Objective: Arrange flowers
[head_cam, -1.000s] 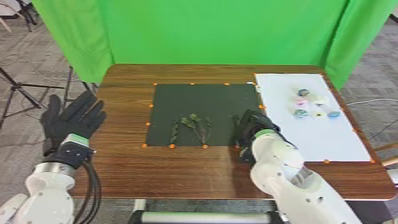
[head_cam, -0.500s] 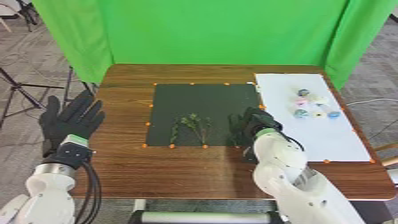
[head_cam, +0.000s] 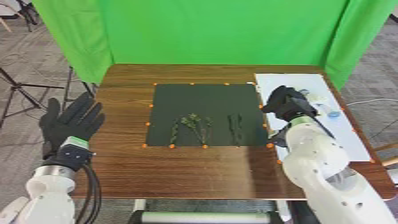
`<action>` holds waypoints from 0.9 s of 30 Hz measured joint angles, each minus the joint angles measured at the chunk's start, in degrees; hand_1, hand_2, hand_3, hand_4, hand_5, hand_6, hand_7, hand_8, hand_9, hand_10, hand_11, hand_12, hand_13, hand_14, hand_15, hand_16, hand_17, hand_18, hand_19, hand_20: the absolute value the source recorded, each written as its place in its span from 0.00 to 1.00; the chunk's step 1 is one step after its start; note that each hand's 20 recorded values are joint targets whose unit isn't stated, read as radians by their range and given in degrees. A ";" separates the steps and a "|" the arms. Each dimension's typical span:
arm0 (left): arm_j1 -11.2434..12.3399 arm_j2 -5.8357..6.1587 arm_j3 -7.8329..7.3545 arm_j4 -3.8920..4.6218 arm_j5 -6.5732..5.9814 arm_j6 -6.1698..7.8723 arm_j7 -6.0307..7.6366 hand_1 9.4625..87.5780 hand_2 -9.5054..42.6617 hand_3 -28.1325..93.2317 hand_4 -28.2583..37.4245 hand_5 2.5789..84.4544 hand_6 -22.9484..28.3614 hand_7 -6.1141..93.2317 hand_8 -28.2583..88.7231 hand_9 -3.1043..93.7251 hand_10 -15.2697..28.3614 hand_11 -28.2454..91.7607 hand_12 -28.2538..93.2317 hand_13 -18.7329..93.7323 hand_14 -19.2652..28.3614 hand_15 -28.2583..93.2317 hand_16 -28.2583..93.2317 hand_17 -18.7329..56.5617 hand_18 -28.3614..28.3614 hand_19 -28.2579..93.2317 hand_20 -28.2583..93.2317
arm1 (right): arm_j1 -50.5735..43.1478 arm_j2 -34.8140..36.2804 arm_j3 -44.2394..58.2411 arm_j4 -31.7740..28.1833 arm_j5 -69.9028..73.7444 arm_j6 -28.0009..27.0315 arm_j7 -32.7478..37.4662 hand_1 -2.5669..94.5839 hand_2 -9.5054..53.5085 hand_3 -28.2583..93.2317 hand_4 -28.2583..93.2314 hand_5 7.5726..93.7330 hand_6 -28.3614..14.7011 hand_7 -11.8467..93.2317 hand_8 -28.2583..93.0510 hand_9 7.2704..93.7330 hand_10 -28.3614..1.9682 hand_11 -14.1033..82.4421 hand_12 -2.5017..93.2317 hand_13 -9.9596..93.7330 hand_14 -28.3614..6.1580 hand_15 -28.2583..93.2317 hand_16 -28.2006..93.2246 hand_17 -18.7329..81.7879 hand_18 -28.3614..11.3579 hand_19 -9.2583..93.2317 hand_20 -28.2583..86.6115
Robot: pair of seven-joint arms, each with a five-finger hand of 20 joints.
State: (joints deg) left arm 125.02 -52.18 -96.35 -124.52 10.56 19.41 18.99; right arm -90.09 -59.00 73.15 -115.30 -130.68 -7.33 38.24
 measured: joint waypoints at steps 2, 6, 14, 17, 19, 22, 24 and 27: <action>0.16 0.00 0.04 -0.01 -0.01 0.01 0.03 0.20 0.47 0.81 0.00 0.45 0.60 0.23 0.16 0.33 0.66 0.41 0.31 0.33 0.66 0.50 0.14 0.17 0.67 0.46 0.29 | 0.03 1.74 2.46 0.90 -0.11 -0.46 -2.71 0.49 0.00 0.90 0.00 0.53 0.54 0.33 0.13 0.53 0.48 0.31 0.20 0.64 0.48 0.72 0.49 0.52 0.14 0.96 0.62; 0.21 0.00 0.09 -0.01 0.05 0.05 0.01 0.20 0.47 0.81 0.00 0.45 0.60 0.23 0.16 0.33 0.66 0.41 0.31 0.33 0.66 0.50 0.14 0.17 0.67 0.46 0.29 | 0.31 5.33 5.02 2.33 -1.02 -4.50 -2.61 0.48 0.00 0.91 0.00 0.53 0.53 0.30 0.13 0.52 0.50 0.29 0.19 0.65 0.46 0.74 0.46 0.51 0.13 0.95 0.64; 0.21 0.04 -0.01 -0.01 0.57 0.12 -0.14 0.20 0.46 0.81 0.00 0.45 0.60 0.23 0.16 0.33 0.66 0.41 0.31 0.33 0.66 0.50 0.14 0.18 0.67 0.46 0.29 | -0.30 7.51 8.70 4.26 0.02 -8.86 0.26 0.48 0.00 0.90 0.00 0.49 0.55 0.29 0.13 0.50 0.54 0.27 0.18 0.66 0.47 0.76 0.44 0.51 0.12 0.95 0.64; 0.21 0.04 -0.09 0.01 1.89 0.06 -0.34 0.20 0.46 0.81 0.00 0.45 0.60 0.23 0.16 0.33 0.66 0.41 0.31 0.33 0.66 0.49 0.14 0.18 0.67 0.46 0.29 | -0.18 7.53 8.58 5.56 1.61 -9.15 0.14 0.49 0.00 0.90 0.00 0.47 0.56 0.29 0.13 0.49 0.56 0.27 0.18 0.66 0.48 0.76 0.44 0.51 0.13 0.94 0.64; 0.20 0.10 -0.09 0.03 2.45 0.00 -0.40 0.20 0.45 0.81 0.00 0.45 0.60 0.23 0.16 0.33 0.65 0.41 0.31 0.33 0.65 0.49 0.14 0.18 0.67 0.46 0.29 | 0.06 7.51 8.33 6.68 3.04 -9.60 -0.10 0.49 0.00 0.90 0.00 0.47 0.55 0.29 0.13 0.47 0.56 0.26 0.18 0.66 0.48 0.76 0.45 0.51 0.13 0.94 0.64; 0.11 0.22 -0.07 0.04 2.53 -0.01 -0.36 0.20 0.45 0.81 0.00 0.45 0.60 0.23 0.16 0.33 0.65 0.41 0.31 0.33 0.65 0.49 0.15 0.18 0.67 0.46 0.29 | 0.93 7.45 7.13 8.77 3.72 -10.65 -0.50 0.49 0.00 0.90 0.00 0.46 0.56 0.29 0.13 0.45 0.56 0.25 0.17 0.66 0.48 0.76 0.45 0.51 0.13 0.93 0.64; 0.00 0.27 -0.01 0.05 2.47 -0.03 -0.29 0.20 0.45 0.81 0.00 0.45 0.60 0.23 0.16 0.33 0.65 0.41 0.31 0.33 0.65 0.49 0.15 0.18 0.67 0.46 0.29 | 1.80 7.38 6.06 10.28 3.76 -11.90 -0.66 0.49 0.00 0.90 0.00 0.45 0.55 0.29 0.13 0.44 0.56 0.25 0.17 0.66 0.48 0.76 0.45 0.51 0.13 0.93 0.64; -0.21 0.29 0.08 0.08 2.44 -0.06 -0.29 0.20 0.45 0.81 0.00 0.45 0.60 0.23 0.16 0.33 0.65 0.41 0.31 0.33 0.65 0.49 0.15 0.18 0.67 0.46 0.29 | 3.21 6.97 4.84 12.63 4.66 -12.42 -0.78 0.51 0.00 0.88 0.00 0.48 0.59 0.32 0.12 0.49 0.58 0.27 0.17 0.65 0.52 0.73 0.47 0.52 0.14 0.94 0.64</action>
State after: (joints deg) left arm 124.81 -51.89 -96.27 -124.44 13.01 19.34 18.70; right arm -86.88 -52.03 77.99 -102.68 -126.02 -19.75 37.46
